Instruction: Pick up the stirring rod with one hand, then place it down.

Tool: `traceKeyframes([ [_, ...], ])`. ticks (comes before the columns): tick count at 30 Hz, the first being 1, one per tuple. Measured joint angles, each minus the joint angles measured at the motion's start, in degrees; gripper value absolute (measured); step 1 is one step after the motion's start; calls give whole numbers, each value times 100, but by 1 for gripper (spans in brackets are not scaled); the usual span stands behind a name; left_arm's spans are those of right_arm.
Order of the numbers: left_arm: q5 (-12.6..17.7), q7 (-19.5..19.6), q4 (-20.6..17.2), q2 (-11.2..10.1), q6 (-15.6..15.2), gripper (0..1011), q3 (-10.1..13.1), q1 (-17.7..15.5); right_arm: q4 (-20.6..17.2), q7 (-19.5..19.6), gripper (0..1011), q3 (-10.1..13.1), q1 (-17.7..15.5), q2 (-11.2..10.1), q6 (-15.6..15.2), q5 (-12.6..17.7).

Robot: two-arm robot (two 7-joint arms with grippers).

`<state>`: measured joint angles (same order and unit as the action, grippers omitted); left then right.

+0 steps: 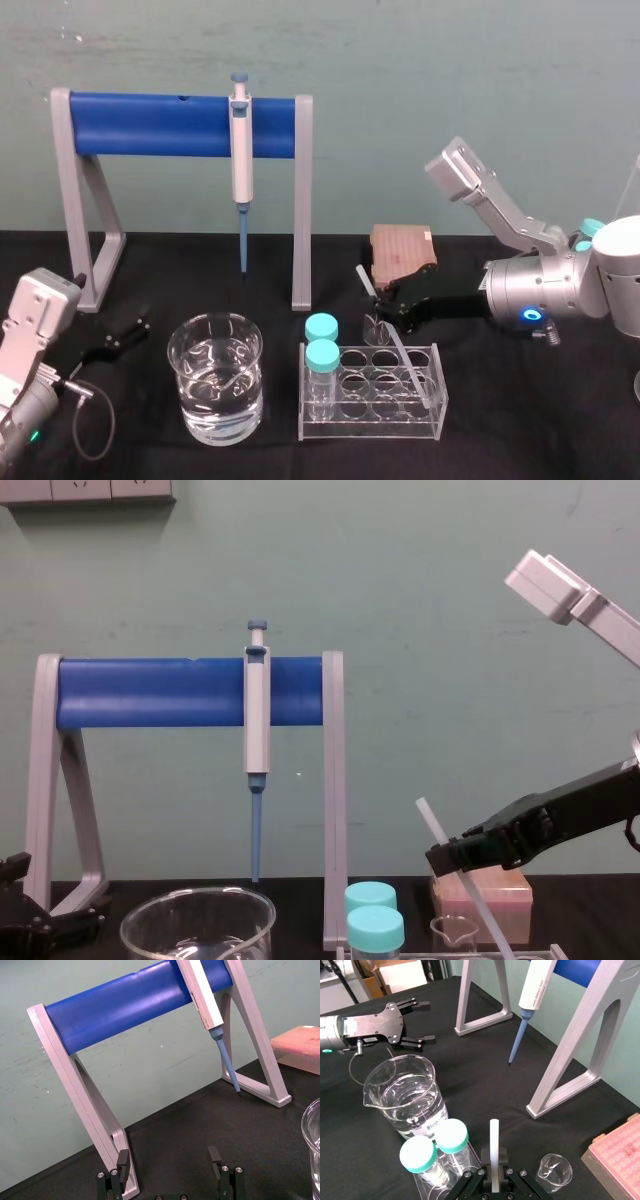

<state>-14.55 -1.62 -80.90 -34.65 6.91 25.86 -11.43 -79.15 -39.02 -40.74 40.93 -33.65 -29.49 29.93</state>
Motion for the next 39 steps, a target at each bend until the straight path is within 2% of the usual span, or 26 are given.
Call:
traceKeyframes([
  [14, 0, 0, 0, 0, 0, 1005, 0, 0, -130, 121, 71, 40, -74, -114, 10, 102],
  [22, 0, 0, 0, 0, 0, 1005, 0, 0, -318, 318, 70, 179, -238, -247, 120, 132],
  [29, 0, 0, 0, 0, 0, 1005, 0, 0, -468, 490, 70, 464, -467, -379, 236, 306],
  [39, 0, 0, 0, 0, 0, 1005, 0, 0, -668, 685, 70, 951, -772, -551, 387, 767],
])
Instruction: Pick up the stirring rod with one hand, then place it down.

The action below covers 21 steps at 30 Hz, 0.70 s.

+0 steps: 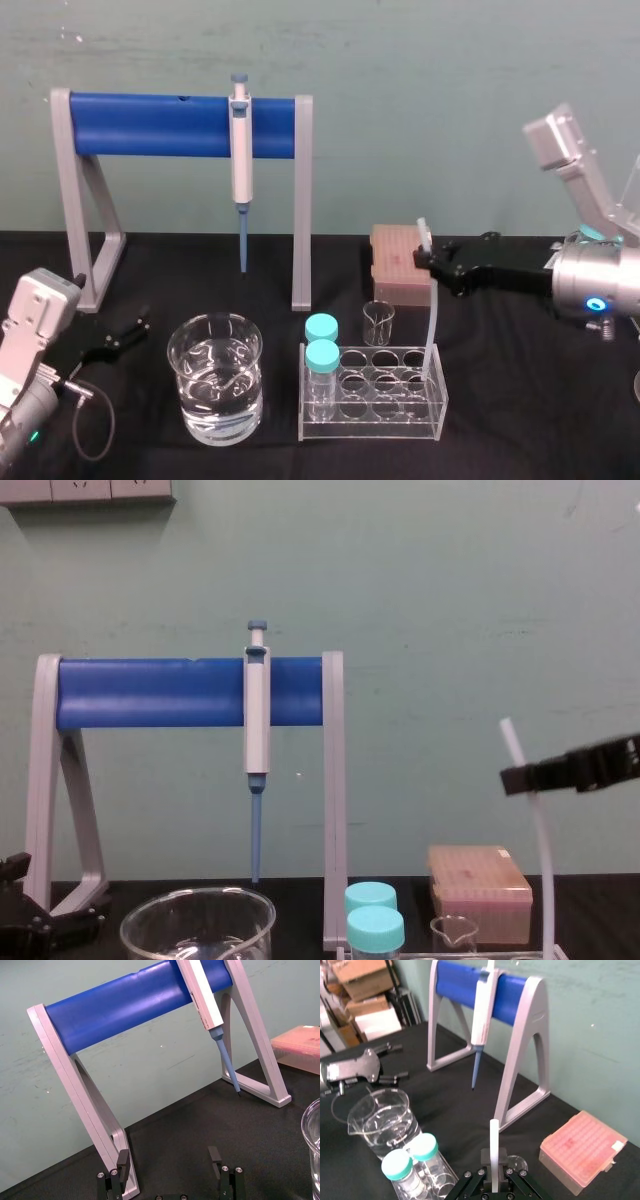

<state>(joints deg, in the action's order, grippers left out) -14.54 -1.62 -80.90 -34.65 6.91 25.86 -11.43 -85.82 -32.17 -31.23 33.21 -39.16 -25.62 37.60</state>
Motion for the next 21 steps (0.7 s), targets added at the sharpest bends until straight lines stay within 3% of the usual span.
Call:
traceKeyframes([
  [10, 0, 0, 0, 0, 0, 1005, 0, 0, -226, 141, 70, 425, -261, -170, 205, 594],
  [21, 0, 0, 0, 0, 0, 1005, 0, 0, -493, 229, 70, 591, -340, -341, 379, 929],
])
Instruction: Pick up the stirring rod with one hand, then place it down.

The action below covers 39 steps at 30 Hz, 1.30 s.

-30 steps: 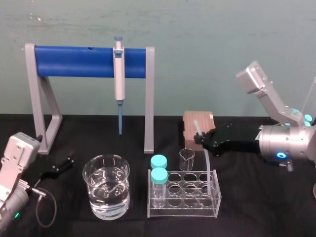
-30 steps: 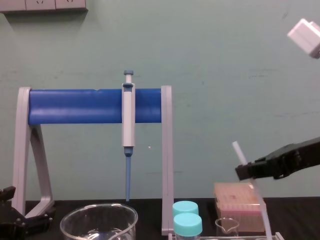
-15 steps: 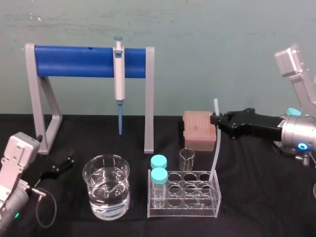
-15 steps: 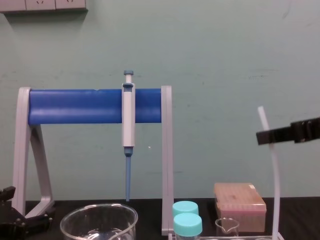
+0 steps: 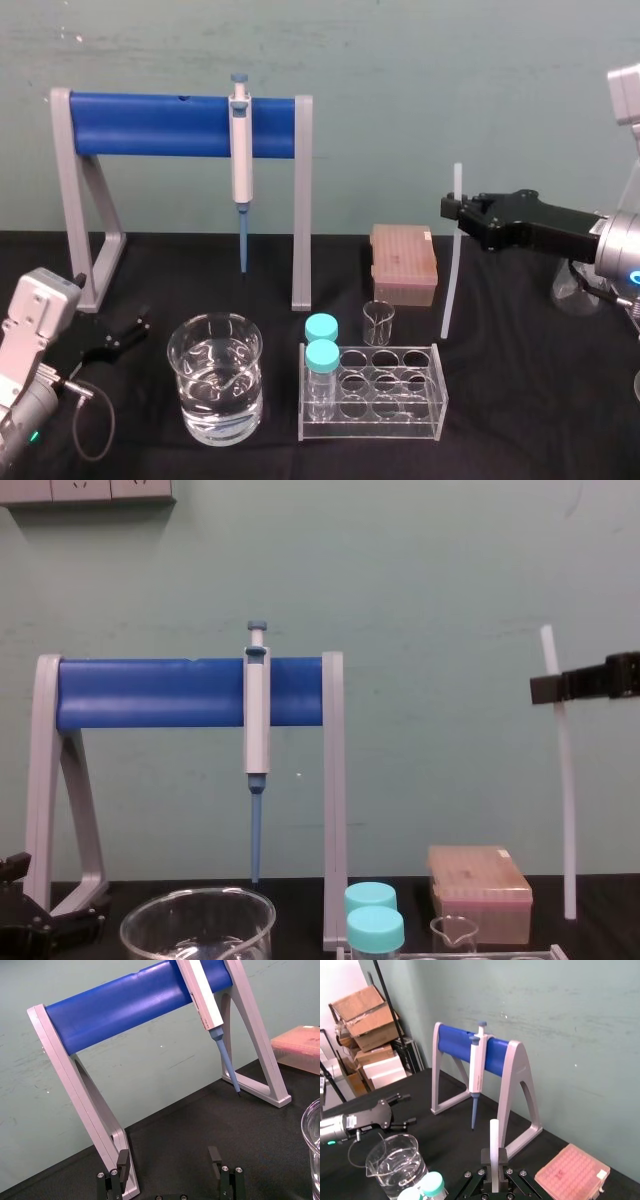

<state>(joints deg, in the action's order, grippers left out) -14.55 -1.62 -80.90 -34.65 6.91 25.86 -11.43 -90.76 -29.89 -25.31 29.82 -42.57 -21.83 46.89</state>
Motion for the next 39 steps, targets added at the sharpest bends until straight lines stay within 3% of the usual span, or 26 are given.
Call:
traceKeyframes([
  [25, 0, 0, 0, 0, 0, 1005, 0, 0, -550, 186, 70, 46, -106, -385, 258, 351],
  [39, 0, 0, 0, 0, 0, 1005, 0, 0, -537, 187, 70, 47, -100, -374, 251, 348],
])
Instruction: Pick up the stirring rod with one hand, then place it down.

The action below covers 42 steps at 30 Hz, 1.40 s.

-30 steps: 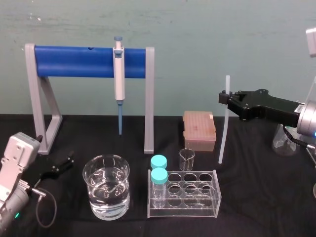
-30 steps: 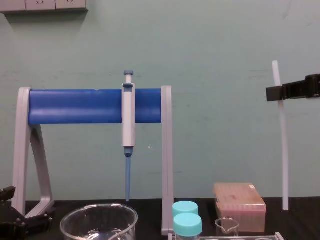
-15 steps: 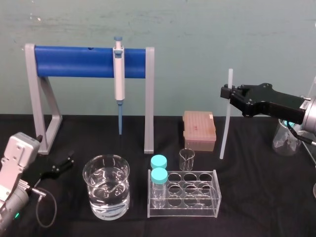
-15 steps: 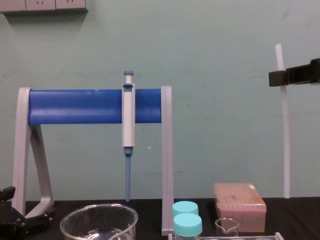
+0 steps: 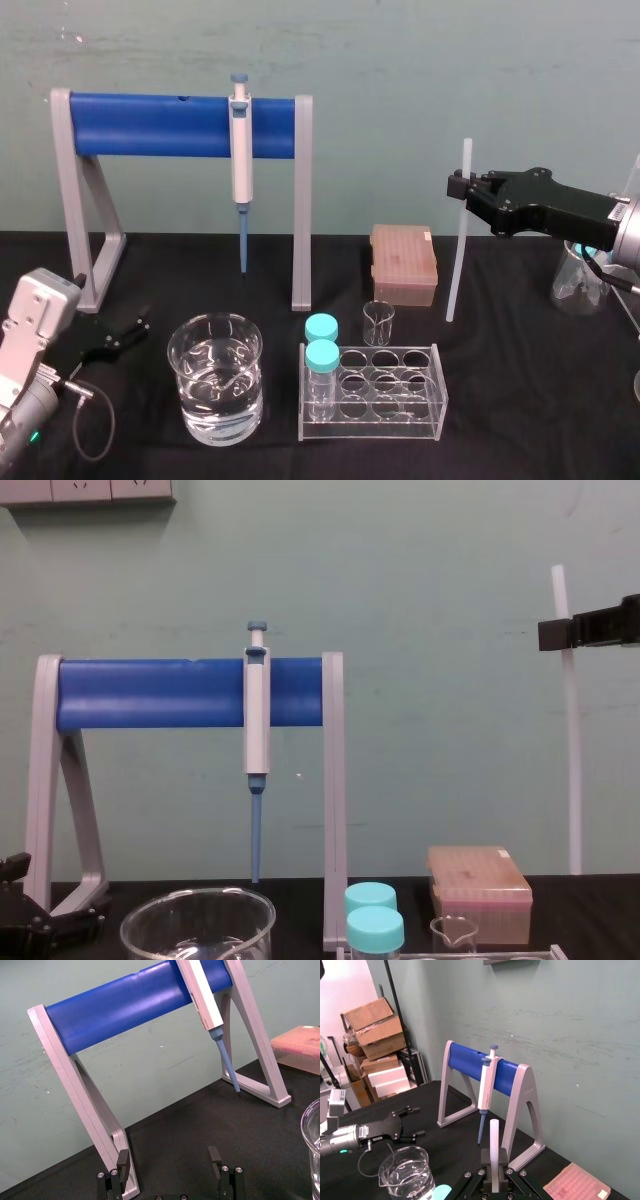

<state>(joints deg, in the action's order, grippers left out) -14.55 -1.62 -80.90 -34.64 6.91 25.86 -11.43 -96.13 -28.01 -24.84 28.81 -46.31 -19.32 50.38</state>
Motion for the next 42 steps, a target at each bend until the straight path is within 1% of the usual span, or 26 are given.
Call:
traceKeyframes([
  [42, 0, 0, 0, 0, 0, 1005, 0, 0, 14, -8, 70, -5, 7, 10, -14, -9],
])
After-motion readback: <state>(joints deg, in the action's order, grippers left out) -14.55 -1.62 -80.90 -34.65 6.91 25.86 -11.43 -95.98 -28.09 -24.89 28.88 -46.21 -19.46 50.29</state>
